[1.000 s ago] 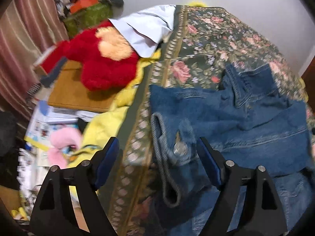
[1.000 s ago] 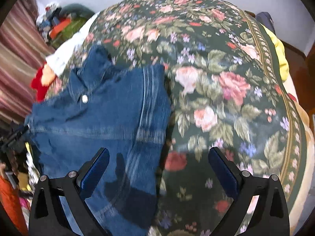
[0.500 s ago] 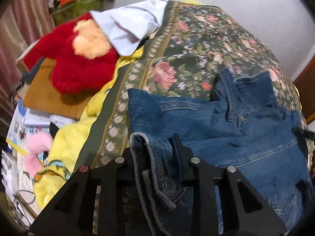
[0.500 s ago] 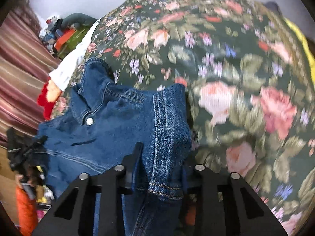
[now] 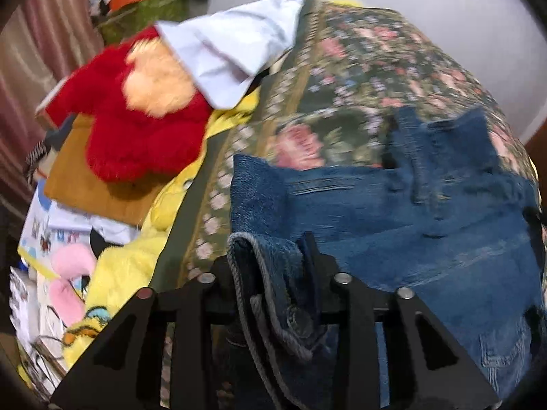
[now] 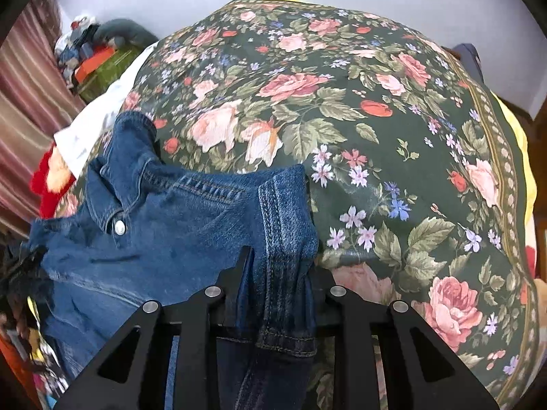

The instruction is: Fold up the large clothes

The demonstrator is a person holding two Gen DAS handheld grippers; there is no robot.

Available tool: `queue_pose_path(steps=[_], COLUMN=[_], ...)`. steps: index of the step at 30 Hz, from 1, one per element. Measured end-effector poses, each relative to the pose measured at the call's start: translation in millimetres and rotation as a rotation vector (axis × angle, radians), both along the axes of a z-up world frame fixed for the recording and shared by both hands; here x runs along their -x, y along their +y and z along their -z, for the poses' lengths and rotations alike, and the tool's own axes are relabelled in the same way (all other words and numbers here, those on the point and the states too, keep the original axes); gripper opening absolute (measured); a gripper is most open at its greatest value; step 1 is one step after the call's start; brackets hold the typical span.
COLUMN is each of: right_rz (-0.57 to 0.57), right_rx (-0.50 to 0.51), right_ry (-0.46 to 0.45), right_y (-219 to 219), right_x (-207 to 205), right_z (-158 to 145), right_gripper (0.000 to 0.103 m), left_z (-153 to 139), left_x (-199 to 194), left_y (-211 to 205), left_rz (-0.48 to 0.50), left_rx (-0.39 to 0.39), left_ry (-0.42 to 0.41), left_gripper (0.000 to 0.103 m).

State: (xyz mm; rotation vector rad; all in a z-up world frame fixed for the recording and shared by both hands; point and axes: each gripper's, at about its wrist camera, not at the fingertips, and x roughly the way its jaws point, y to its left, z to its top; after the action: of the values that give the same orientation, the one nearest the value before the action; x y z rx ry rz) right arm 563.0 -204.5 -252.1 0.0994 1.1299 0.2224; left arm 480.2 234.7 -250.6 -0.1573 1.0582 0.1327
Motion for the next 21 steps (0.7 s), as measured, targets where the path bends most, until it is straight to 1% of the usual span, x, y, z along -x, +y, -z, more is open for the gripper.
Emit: queue_pose_path(steps=[2,3,4,6,8,9,11,13,14,15,16,17,19,21], right_rz=[-0.022,-0.030,-0.034,-0.035,-0.017,-0.011,-0.022,-0.031,-0.029,-0.026,-0.027,-0.032,-0.056,-0.082], right_rx=[0.014,0.026,0.036,0.068,0.141,0.187,0.226,0.202,0.173,0.121,0.090,0.048,-0.027,-0.064], right_ry=[0.007,0.015,0.023,0.048,0.050,0.040,0.024,0.038,0.046,0.053,0.057,0.066,0.083,0.117], right_y=[-0.7,-1.8,-3.7,-9.1,-15.1,-18.4,-24.3,-29.7,-32.1,-34.4,-34.3,-32.9,-26.1,-16.0], right_x=[6.8,11.3,15.9,26.4,39.1,46.1,62.1,75.9,84.0,95.4,101.9,111.1,128.8,147.8], right_z=[0.4,0.6,0.8,-1.4,-4.6,-7.3,-13.1,-19.3,-24.5,-31.8,-35.8,-39.9,-45.9,-44.9], right_gripper=[0.023,0.024,0.026,0.043,0.088,0.093,0.093,0.093,0.093,0.093,0.093,0.093,0.094,0.094], left_z=[4.1,4.4,4.5,4.0,1.1,-0.3,-10.9,-26.8,-34.8,-42.6,-48.6,-55.8,-59.8,-54.5], left_x=[3.6,5.5,7.2,10.7,14.4,16.9,26.2,40.0,47.1,55.5,62.8,74.9,90.1,107.2], left_y=[11.2,14.0,15.2,14.4,11.6,10.2,3.7,-5.8,-11.0,-16.3,-20.4,-26.0,-33.4,-39.7], left_rz=[-0.017,-0.026,-0.032,-0.034,-0.038,-0.037,-0.031,-0.007,0.015,0.035,0.050,0.068,0.095,0.112], left_rx=[0.039,0.049,0.050,0.039,0.001,-0.008,-0.020,-0.053,-0.069,-0.083,-0.095,-0.110,-0.116,-0.108], left_ry=[-0.013,-0.016,-0.014,-0.009,0.001,0.004,0.002,-0.023,-0.040,-0.059,-0.075,-0.093,-0.108,-0.089], left_gripper=[0.047,0.051,0.053,0.060,0.065,0.065,0.065,0.065,0.066,0.069,0.073,0.081,0.088,0.089])
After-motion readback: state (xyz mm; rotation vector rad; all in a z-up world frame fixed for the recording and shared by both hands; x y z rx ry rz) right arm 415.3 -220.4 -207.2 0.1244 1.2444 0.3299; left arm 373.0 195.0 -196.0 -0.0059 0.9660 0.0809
